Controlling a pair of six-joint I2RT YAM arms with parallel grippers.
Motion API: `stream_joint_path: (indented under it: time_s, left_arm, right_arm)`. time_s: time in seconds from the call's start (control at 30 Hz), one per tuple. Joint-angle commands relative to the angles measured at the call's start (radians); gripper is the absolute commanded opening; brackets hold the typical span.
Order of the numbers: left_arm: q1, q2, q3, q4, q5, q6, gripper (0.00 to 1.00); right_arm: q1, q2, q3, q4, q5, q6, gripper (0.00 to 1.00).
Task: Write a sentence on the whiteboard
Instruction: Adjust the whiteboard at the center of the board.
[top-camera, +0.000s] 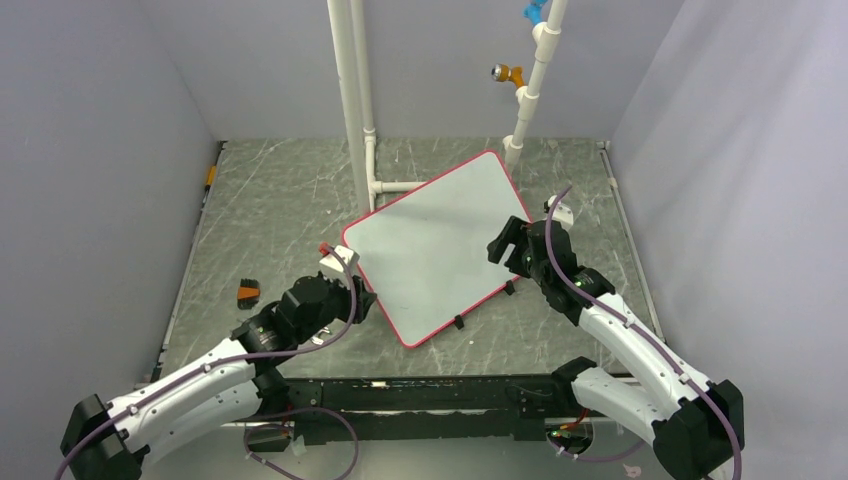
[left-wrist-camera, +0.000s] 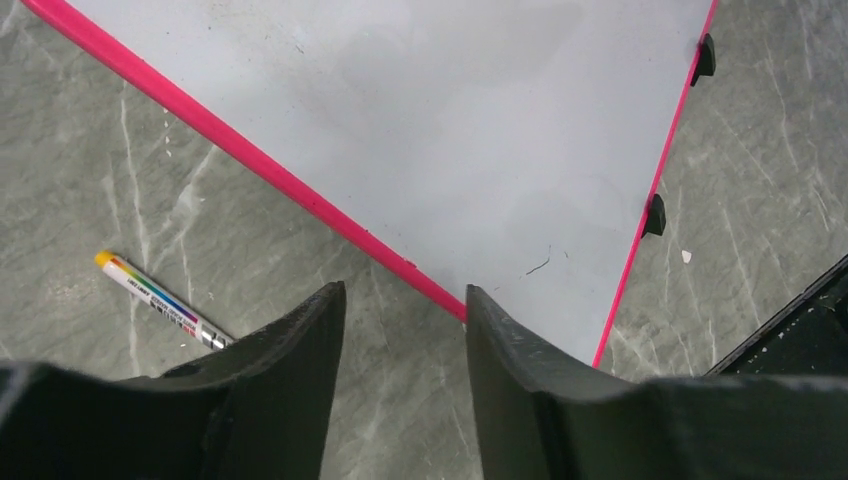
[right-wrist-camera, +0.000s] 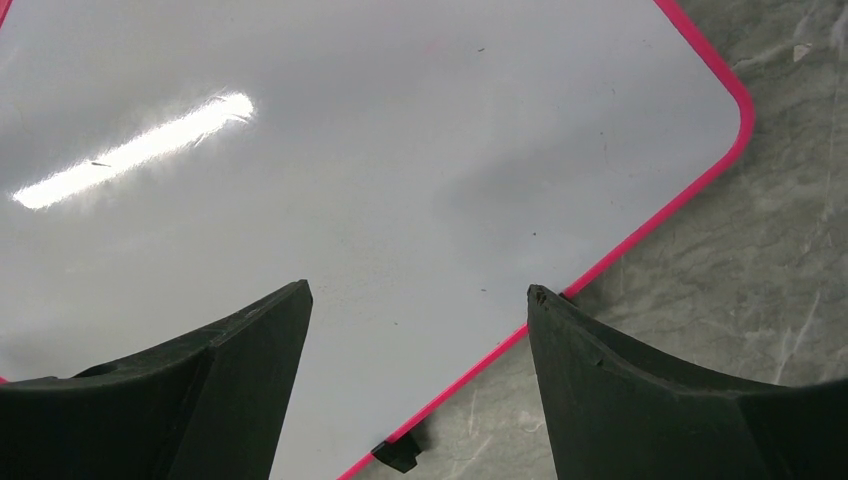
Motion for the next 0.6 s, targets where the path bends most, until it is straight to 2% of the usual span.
stream_joint_path:
  time_s: [0.0,0.13,0.27,0.43,0.57]
  left_arm:
    - [-0.005,-0.034,0.059,-0.039,-0.03,0.002,0.56]
    - [-0.004,-0.056,0.117,-0.166,-0.107,-0.048,0.7]
    - [-0.004,-0.069,0.168,-0.347,-0.24,-0.154,0.76]
    - [-0.004,-0.053,0.215,-0.596,-0.379,-0.365,0.74]
    - [-0.005,0.014,0.204,-0.672,-0.381,-0.491,0.68]
  right_arm:
    - [-0.003,-0.02,0.042,0.01,0.023,-0.02,0.82]
    - [-0.003,-0.03,0.056,-0.009,0.037,-0.026,0.82]
    - [-0.002,-0.037,0.093,-0.042,0.041,-0.044,0.85]
    - [-0.001,-0.057,0.122,-0.058,0.038,-0.062,0.86]
    - [-0.001,-0.052,0.154,-0.074,0.021,-0.073,0.87]
